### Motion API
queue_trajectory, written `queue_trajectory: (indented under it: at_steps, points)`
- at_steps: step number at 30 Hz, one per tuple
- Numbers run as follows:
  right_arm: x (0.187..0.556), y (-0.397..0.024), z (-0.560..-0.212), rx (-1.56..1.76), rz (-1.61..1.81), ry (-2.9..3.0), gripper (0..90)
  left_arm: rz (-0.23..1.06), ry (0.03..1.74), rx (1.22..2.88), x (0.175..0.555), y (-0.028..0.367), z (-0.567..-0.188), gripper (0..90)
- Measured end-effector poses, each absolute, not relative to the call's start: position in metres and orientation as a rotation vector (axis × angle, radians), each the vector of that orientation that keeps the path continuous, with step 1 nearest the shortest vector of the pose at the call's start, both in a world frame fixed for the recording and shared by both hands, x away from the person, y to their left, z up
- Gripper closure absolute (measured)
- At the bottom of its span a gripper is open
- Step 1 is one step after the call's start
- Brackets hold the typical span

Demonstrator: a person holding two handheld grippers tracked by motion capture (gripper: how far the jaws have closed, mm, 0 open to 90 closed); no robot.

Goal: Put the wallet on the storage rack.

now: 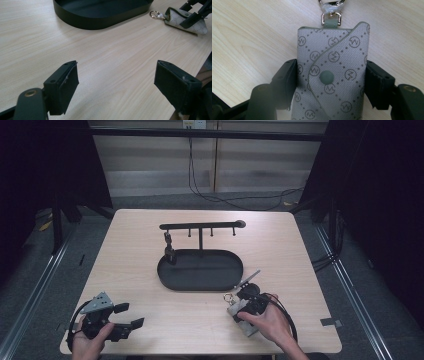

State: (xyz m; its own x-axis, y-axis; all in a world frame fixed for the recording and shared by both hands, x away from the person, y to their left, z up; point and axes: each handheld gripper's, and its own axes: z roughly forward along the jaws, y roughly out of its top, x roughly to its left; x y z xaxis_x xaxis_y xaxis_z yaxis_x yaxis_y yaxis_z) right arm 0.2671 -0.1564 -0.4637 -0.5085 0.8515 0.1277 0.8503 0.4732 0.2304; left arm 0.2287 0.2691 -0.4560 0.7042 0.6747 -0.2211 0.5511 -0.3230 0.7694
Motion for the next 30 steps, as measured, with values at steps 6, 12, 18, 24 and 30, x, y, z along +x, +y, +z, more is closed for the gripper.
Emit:
queue_trajectory:
  at_steps: [6, 12, 18, 24, 30]
  points:
    - [0.269, -0.159, -0.460, 1.577, 0.426, 2.711, 34.2, 0.175, 0.925, 2.017, 0.229, 0.268, -0.456, 19.2]
    - [0.273, -0.163, -0.454, 1.575, 0.430, 2.734, 34.3, 0.172, 0.922, 2.025, 0.230, 0.267, -0.457, 19.1]
    - [0.276, -0.167, -0.448, 1.591, 0.408, 2.740, 34.4, 0.175, 0.928, 2.020, 0.231, 0.268, -0.457, 19.1]
    - [0.279, -0.172, -0.440, 1.597, 0.408, 2.739, 34.4, 0.169, 0.931, 2.016, 0.232, 0.269, -0.457, 18.4]
    - [0.283, -0.174, -0.430, 1.603, 0.407, 2.729, 34.4, 0.172, 0.934, 2.012, 0.233, 0.270, -0.457, 18.1]
